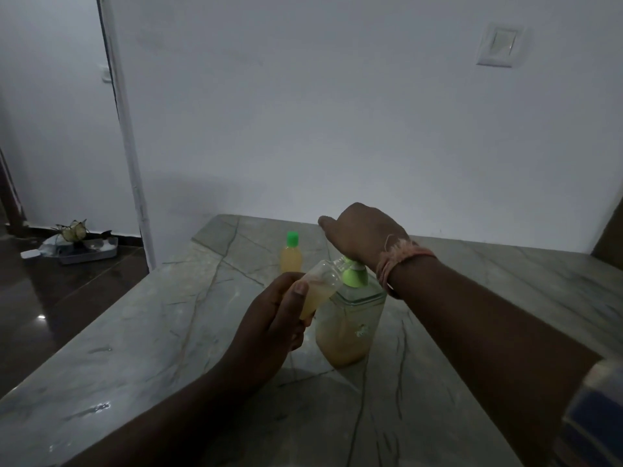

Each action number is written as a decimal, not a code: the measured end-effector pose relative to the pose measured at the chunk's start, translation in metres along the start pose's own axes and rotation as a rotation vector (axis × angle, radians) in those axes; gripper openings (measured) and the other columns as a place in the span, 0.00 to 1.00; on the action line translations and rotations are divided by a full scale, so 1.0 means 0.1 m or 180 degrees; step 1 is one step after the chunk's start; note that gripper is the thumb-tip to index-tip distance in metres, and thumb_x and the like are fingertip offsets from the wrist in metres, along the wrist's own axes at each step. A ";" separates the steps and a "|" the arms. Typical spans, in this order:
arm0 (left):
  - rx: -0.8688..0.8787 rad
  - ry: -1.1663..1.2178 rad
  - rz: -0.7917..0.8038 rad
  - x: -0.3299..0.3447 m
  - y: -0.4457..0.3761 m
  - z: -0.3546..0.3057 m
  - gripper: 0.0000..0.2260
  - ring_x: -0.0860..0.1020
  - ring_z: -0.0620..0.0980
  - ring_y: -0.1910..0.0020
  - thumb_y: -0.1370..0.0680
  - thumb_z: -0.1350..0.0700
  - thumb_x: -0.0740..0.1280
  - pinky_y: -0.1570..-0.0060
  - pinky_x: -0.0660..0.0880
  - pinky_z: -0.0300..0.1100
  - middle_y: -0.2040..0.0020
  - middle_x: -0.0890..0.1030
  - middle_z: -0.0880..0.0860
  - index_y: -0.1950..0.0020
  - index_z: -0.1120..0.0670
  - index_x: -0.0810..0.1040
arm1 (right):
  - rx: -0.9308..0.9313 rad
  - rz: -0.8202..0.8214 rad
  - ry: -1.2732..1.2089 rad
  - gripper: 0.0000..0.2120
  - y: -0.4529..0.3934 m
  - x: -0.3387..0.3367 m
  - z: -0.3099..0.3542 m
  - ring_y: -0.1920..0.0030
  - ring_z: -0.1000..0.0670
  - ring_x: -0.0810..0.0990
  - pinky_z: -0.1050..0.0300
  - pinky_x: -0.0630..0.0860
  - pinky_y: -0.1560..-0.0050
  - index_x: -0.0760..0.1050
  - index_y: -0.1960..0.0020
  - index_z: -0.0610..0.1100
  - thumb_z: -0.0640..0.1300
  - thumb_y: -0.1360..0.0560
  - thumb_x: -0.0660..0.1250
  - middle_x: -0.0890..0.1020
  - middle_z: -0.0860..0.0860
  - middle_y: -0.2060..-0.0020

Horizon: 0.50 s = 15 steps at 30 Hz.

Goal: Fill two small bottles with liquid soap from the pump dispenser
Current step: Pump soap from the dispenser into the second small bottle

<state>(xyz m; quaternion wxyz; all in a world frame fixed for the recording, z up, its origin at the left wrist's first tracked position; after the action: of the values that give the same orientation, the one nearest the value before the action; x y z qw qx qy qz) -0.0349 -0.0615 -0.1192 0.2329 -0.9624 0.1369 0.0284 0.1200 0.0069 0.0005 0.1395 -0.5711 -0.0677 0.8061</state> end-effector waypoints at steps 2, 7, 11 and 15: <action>-0.0019 -0.0012 -0.0015 0.00 -0.01 0.01 0.17 0.71 0.43 0.73 0.21 0.41 0.58 0.74 0.69 0.36 0.65 0.77 0.50 0.42 0.50 0.76 | 0.0059 0.0069 -0.0050 0.19 0.01 0.04 0.00 0.63 0.47 0.74 0.54 0.68 0.59 0.70 0.65 0.45 0.57 0.22 0.58 0.74 0.49 0.66; 0.0023 0.0113 -0.0028 -0.01 0.01 0.00 0.22 0.71 0.44 0.73 0.25 0.36 0.60 0.74 0.68 0.37 0.65 0.77 0.52 0.43 0.51 0.77 | 0.0079 0.0130 0.0191 0.18 0.01 0.00 0.01 0.67 0.50 0.70 0.55 0.68 0.60 0.69 0.66 0.46 0.57 0.23 0.59 0.72 0.51 0.68; 0.0063 0.0182 -0.0018 0.00 0.02 -0.02 0.23 0.70 0.44 0.73 0.25 0.36 0.60 0.75 0.67 0.38 0.65 0.76 0.52 0.43 0.53 0.77 | -0.0067 0.0070 0.0480 0.19 0.03 -0.08 0.07 0.64 0.48 0.73 0.56 0.69 0.60 0.66 0.66 0.47 0.58 0.23 0.61 0.70 0.51 0.68; 0.0096 0.0023 0.0024 0.00 0.00 -0.02 0.18 0.71 0.44 0.73 0.21 0.39 0.60 0.74 0.68 0.37 0.66 0.76 0.49 0.43 0.51 0.76 | 0.0086 -0.0032 0.0016 0.19 0.04 -0.01 0.02 0.59 0.45 0.76 0.55 0.70 0.58 0.69 0.65 0.46 0.58 0.23 0.59 0.74 0.49 0.66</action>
<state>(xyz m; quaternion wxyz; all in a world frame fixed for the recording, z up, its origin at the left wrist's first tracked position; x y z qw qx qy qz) -0.0348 -0.0627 -0.1177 0.2468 -0.9583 0.1419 0.0237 0.1181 0.0030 0.0005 0.1513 -0.5709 -0.0593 0.8048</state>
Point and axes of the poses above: each hand's wrist, its own y-axis away from the middle knuckle, its own x-axis out of the palm, z = x × y, the point moved 2 cm from there along -y, towards the middle knuckle
